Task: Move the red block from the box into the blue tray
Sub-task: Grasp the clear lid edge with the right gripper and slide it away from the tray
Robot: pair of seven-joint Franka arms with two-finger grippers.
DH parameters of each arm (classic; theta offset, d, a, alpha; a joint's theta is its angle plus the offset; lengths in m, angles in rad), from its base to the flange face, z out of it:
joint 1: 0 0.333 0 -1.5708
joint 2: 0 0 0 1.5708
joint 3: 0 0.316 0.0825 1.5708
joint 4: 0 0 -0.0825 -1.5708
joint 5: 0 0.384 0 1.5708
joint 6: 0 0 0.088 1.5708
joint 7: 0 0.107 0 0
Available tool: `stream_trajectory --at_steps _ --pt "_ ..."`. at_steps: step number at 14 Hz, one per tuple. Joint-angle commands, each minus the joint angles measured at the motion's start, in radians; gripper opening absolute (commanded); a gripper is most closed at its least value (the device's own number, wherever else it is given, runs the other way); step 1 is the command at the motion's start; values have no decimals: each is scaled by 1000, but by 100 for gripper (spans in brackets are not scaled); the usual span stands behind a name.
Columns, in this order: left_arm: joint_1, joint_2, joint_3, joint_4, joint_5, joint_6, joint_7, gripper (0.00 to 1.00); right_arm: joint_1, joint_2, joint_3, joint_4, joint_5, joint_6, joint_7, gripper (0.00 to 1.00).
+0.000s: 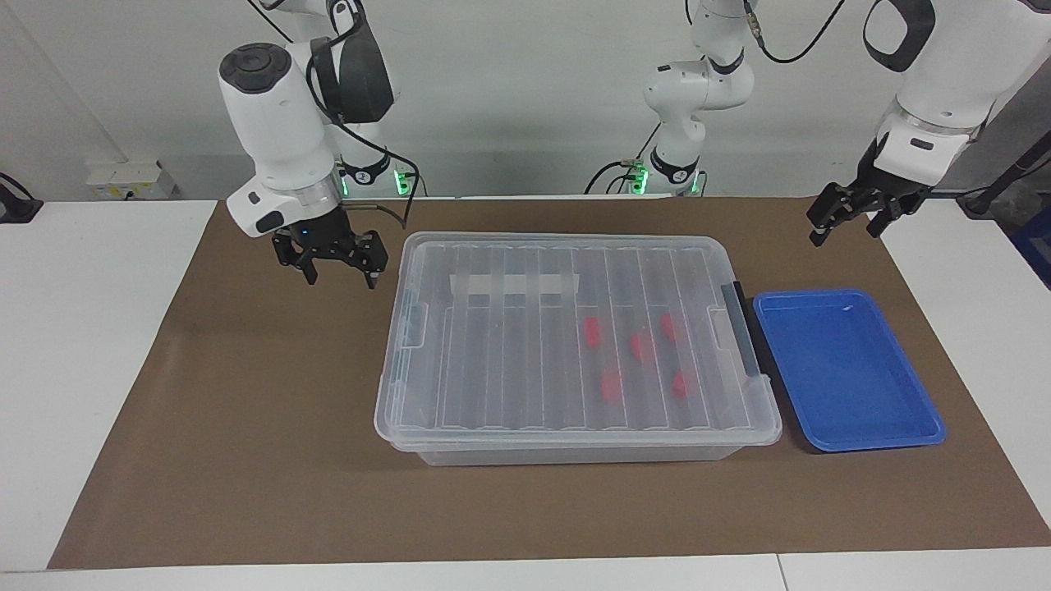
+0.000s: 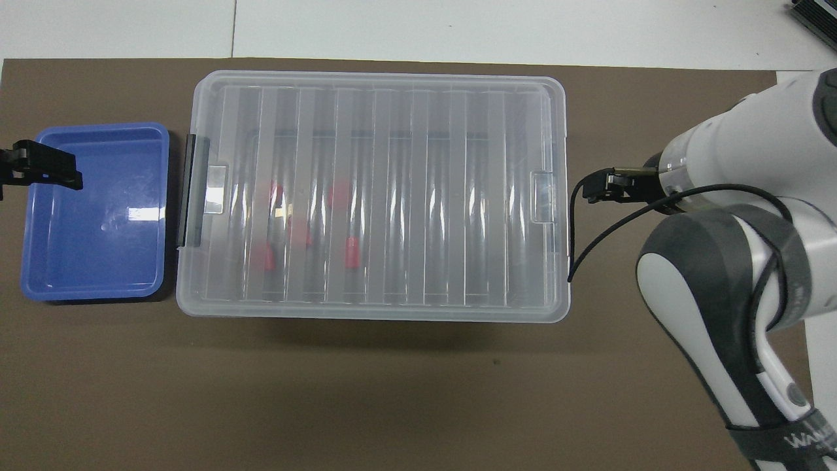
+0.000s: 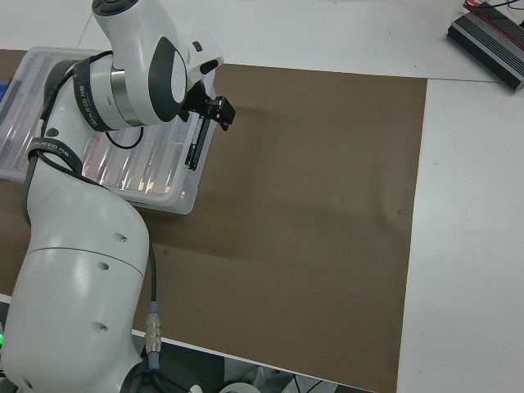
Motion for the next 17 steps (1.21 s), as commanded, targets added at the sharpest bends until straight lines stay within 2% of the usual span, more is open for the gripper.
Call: stream_trajectory --at_steps 1,4,8,11,17 --pt "-1 -29 1 -37 17 23 9 100 18 21 2 -13 -5 32 29 100" --pt "-1 -29 1 -37 17 23 9 100 44 33 2 -31 -8 40 27 99" --pt "-1 -29 1 -38 17 23 9 100 49 33 2 -108 -17 98 12 99" --pt "-1 -29 1 -37 17 23 9 100 47 27 1 -137 -21 94 -78 99" --pt "-1 -29 1 -38 17 23 9 100 -11 33 -1 -133 -34 89 -244 99"
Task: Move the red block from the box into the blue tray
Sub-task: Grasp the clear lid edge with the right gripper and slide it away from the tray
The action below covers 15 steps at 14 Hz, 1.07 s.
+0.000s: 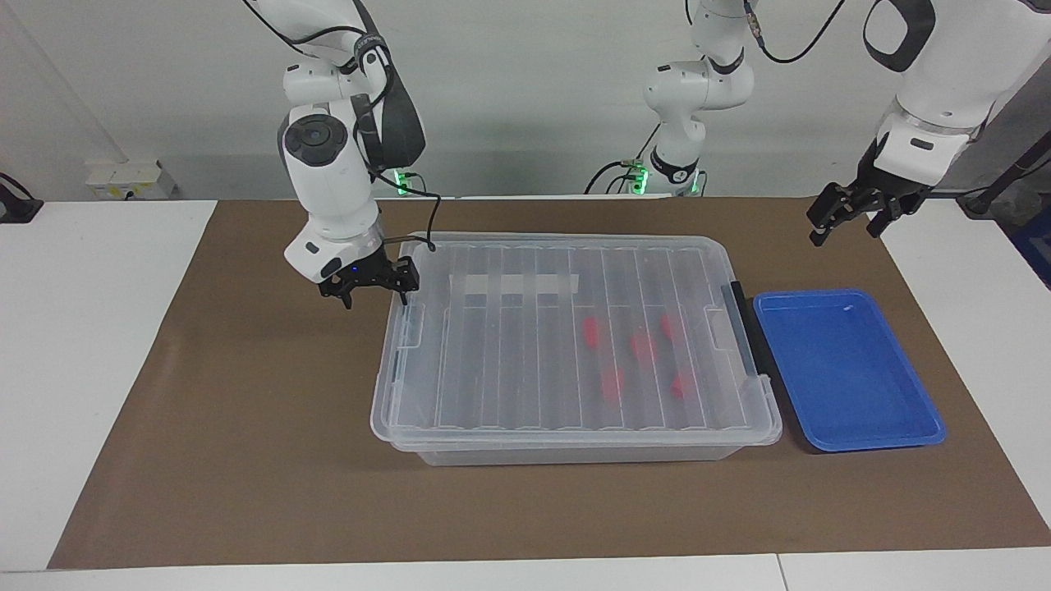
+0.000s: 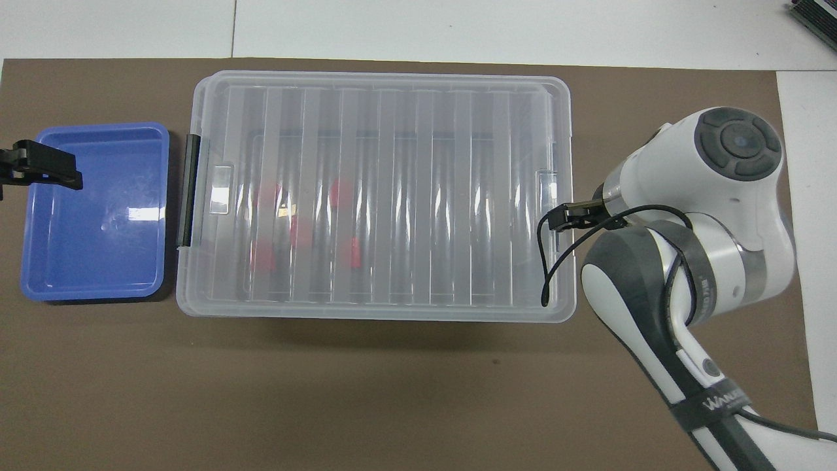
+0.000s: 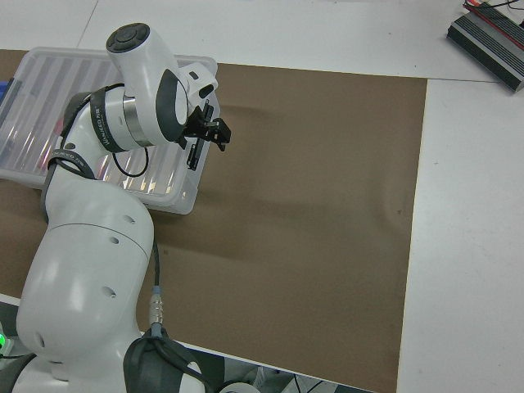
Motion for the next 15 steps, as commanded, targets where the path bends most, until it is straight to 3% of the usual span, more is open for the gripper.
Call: stream_trajectory --at_steps 1,8,11,13,15 --pt "-1 -29 1 -38 17 23 9 100 -53 -6 4 -14 -34 19 -96 99" --pt "-1 -45 1 -57 9 13 -11 100 -148 3 4 -3 -57 25 -297 99" --pt "-21 -50 -4 -96 0 123 -337 100 -203 5 3 -3 -57 25 -413 99" --pt "-62 -81 -8 -177 0 209 -430 100 -219 6 3 -3 -57 25 -458 99" --pt "-83 -72 -8 -192 0 238 -484 100 -242 6 3 -3 -59 25 -524 99"
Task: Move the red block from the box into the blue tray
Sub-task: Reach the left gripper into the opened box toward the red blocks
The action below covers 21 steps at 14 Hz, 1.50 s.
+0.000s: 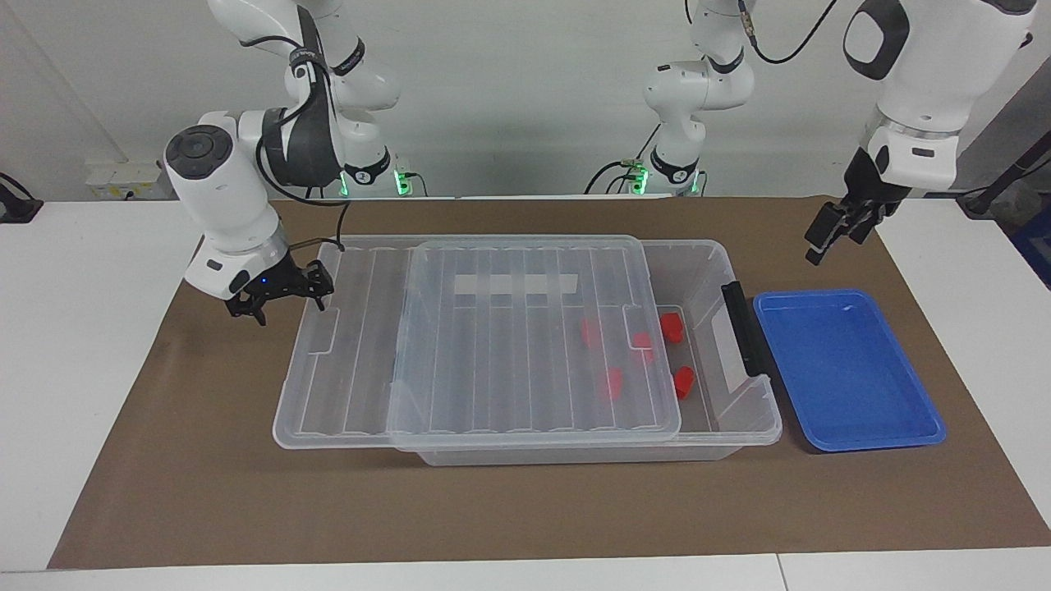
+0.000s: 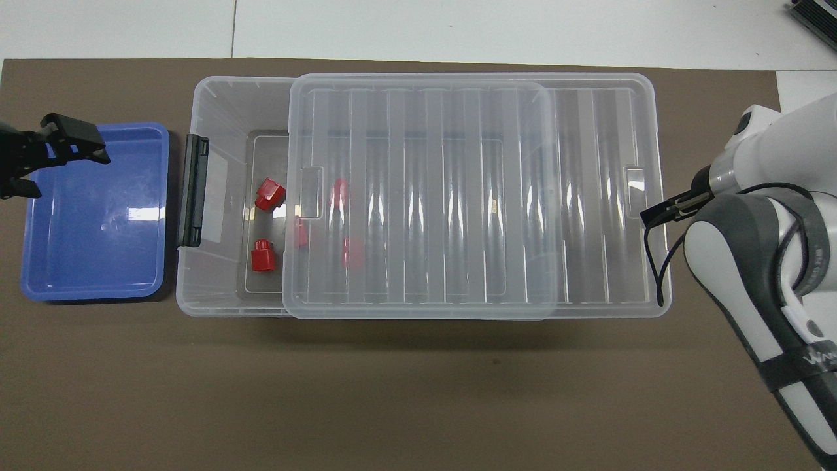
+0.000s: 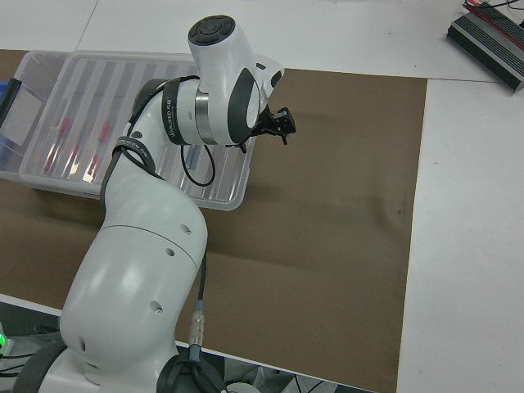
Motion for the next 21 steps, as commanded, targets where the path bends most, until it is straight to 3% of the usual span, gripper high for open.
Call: stream_trajectory --at_steps 1,6,10,13,17,21 --pt "-54 -22 8 -65 3 66 -109 100 -51 6 7 -3 -17 20 -107 99" --pt "-228 117 9 -19 83 112 -211 100 -108 8 7 -3 -17 22 -262 99" --pt "-279 125 6 -130 84 252 -229 100 -130 8 7 -2 -17 20 -296 99" --pt "-302 66 5 -278 84 281 -229 100 -127 8 7 3 -17 15 -293 99" --pt "-293 42 5 -407 75 413 -211 100 -119 -18 9 9 -13 -33 -215 99" --pt "-321 157 6 -383 77 470 -214 100 -79 -96 16 -7 -2 -104 8 99"
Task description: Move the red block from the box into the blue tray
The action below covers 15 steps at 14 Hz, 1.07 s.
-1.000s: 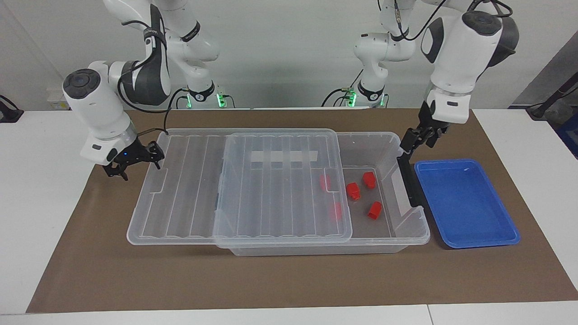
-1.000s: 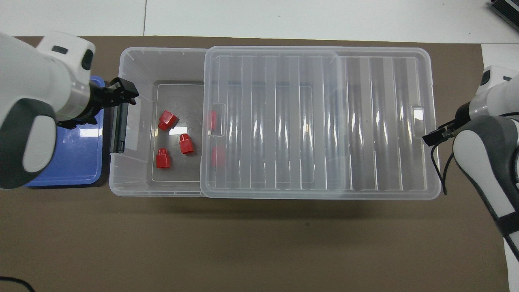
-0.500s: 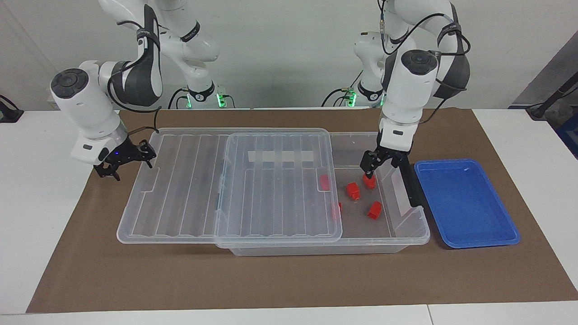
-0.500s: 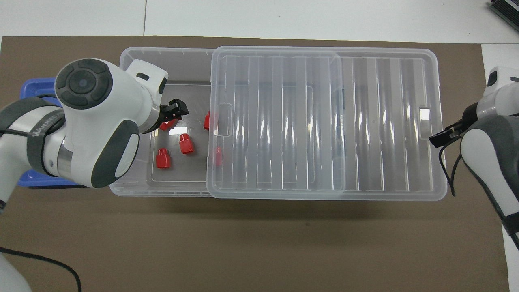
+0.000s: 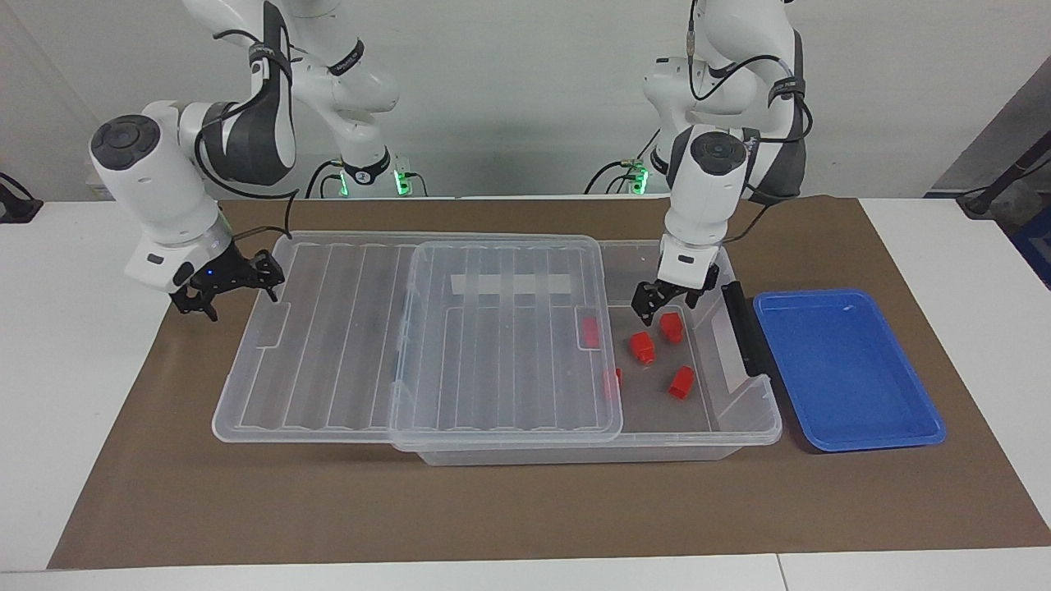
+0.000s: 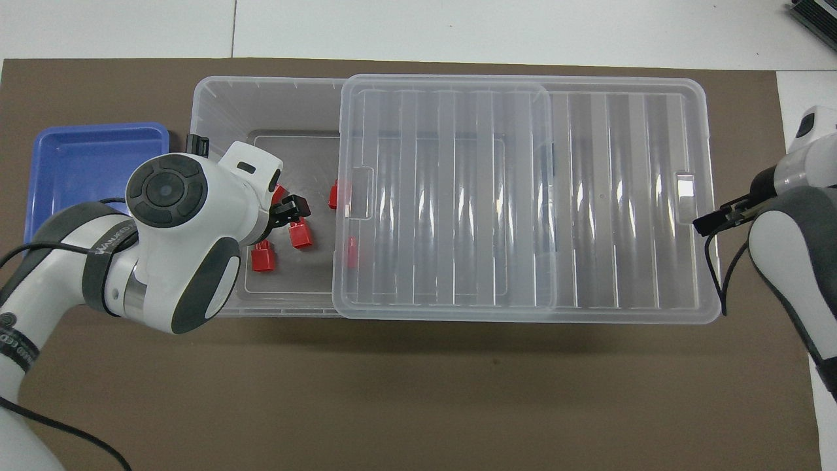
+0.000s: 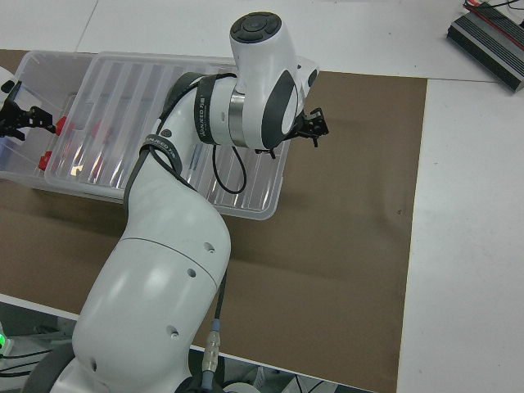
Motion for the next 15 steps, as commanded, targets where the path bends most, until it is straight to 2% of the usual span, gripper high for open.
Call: stream_trajectory --at_steps 1,3,6,10,15 --pt "-38 75 9 -8 14 82 -4 100 38 -67 11 -15 4 -66 153 99" --pt "-49 121 9 -11 14 120 -4 100 77 -95 11 -22 6 -69 280 99" --pt "-59 137 9 -25 14 147 27 100 121 -106 11 -5 24 -69 454 99" --pt "-47 132 9 -48 14 156 106 100 138 -97 13 118 79 -130 614 100" --pt "-24 140 8 -74 14 203 159 100 137 -77 11 289 70 -288 672 100"
